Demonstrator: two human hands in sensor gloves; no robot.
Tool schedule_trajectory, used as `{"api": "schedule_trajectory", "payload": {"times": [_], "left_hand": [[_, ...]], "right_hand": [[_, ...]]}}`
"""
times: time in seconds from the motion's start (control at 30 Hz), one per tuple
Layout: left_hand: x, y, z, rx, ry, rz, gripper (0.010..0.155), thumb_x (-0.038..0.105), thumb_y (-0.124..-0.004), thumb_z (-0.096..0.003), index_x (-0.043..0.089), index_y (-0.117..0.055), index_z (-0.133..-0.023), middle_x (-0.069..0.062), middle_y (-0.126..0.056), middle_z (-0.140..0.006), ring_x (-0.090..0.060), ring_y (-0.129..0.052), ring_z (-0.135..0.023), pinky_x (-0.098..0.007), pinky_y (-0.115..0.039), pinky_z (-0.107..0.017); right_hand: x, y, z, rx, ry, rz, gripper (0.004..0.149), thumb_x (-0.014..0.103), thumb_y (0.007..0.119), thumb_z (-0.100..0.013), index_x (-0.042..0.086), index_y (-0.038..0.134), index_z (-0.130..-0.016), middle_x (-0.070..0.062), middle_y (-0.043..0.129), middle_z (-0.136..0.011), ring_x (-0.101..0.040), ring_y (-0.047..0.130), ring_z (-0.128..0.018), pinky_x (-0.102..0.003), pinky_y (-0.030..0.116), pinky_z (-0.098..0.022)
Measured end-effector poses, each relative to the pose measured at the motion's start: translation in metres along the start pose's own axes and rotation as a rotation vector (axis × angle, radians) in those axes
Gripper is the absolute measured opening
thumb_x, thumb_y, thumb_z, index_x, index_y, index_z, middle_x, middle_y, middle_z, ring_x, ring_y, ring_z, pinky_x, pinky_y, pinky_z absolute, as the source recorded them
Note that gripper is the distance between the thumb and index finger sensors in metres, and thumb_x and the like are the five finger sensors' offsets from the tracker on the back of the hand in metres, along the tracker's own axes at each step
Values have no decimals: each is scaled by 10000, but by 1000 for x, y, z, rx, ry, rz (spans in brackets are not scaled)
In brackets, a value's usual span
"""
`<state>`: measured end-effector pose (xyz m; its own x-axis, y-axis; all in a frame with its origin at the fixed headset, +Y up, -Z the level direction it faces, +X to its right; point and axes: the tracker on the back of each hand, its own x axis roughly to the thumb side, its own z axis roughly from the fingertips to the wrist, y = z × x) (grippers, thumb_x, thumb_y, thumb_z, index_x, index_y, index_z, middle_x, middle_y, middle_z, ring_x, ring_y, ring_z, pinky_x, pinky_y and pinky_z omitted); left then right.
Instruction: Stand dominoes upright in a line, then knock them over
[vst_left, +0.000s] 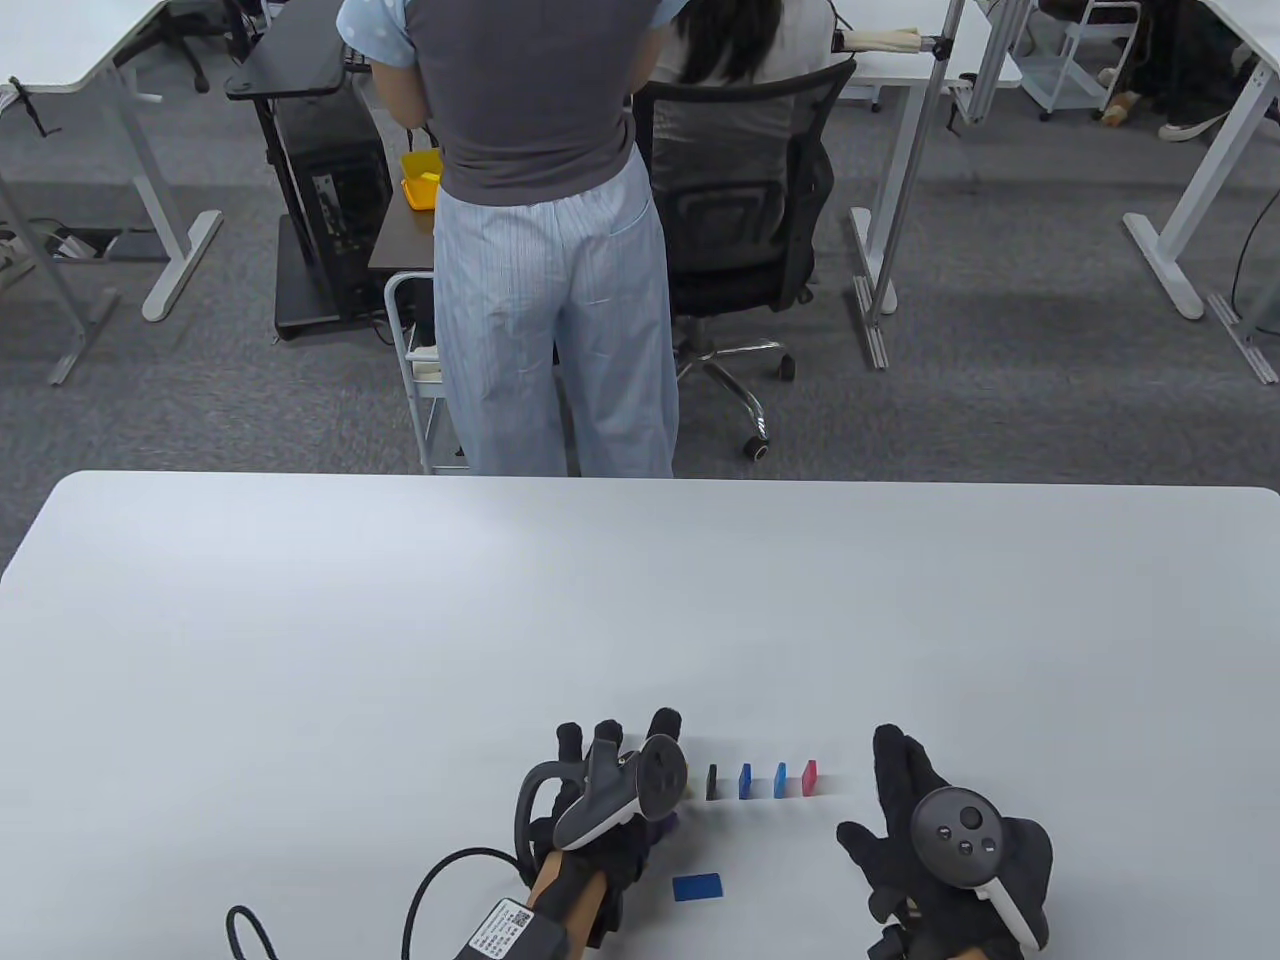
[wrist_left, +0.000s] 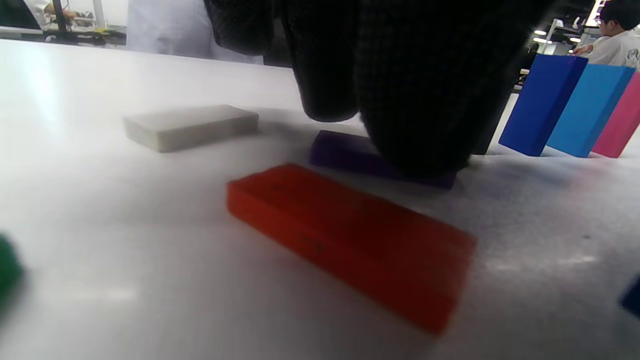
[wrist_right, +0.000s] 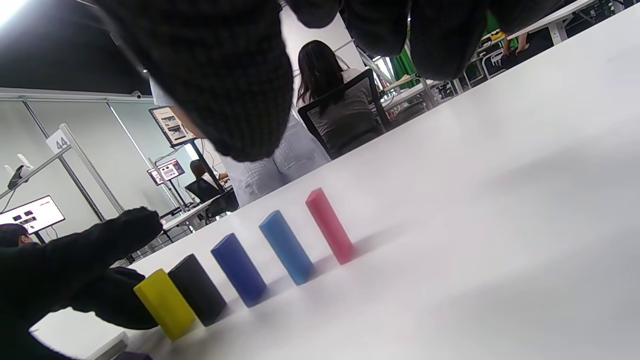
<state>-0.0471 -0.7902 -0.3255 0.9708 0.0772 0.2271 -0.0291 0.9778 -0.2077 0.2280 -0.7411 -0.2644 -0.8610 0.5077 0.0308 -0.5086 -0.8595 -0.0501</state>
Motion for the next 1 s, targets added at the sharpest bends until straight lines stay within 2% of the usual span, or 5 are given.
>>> {"api": "schedule_trajectory", "payload": {"times": [0.4,0.7,0.8,0.93,1.0], "left_hand": [[16,-4,-1,53,-54,-127,1028,391,-1011,-278,338,-311,-1029,172,-1007,-787,-191,-815,-1027,-595,-497,-825],[-12,13,9,136,-42,40,999,417,-975,-304,333,-297,-1034,79,-979,-828,-262,-843,-997,-642,-480,-816],[-28,21,14,188,-30,170,799,422,-916,-357,486,-449,-1001,9,-948,-850,-318,-955,-885,-638,-565,-798],[-36,24,17,174,-1,177,498,426,-875,-380,410,-788,-870,-8,-894,-850,-244,-1085,-667,-524,-786,-697],[-36,24,17,187,1,179,490,427,-885,-374,394,-805,-856,-10,-899,-833,-207,-1116,-592,-452,-868,-627]], "right_hand": [[-5,2,-3,7,32,-51,1072,390,922,-372,20,187,-1059,-265,448,-1066,-506,699,-903,-656,560,-677],[-10,0,-4,2,60,-65,1059,396,916,-377,36,194,-1064,-265,433,-1072,-510,688,-909,-658,550,-682],[-10,1,-5,10,63,-59,1047,404,909,-380,46,205,-1068,-261,432,-1074,-513,683,-911,-660,548,-682],[-11,2,-5,17,64,-58,1031,410,906,-380,56,228,-1072,-254,455,-1074,-512,687,-910,-659,550,-682],[-12,0,-5,16,66,-66,1027,411,906,-379,60,236,-1074,-253,461,-1073,-513,687,-910,-659,550,-682]]}}
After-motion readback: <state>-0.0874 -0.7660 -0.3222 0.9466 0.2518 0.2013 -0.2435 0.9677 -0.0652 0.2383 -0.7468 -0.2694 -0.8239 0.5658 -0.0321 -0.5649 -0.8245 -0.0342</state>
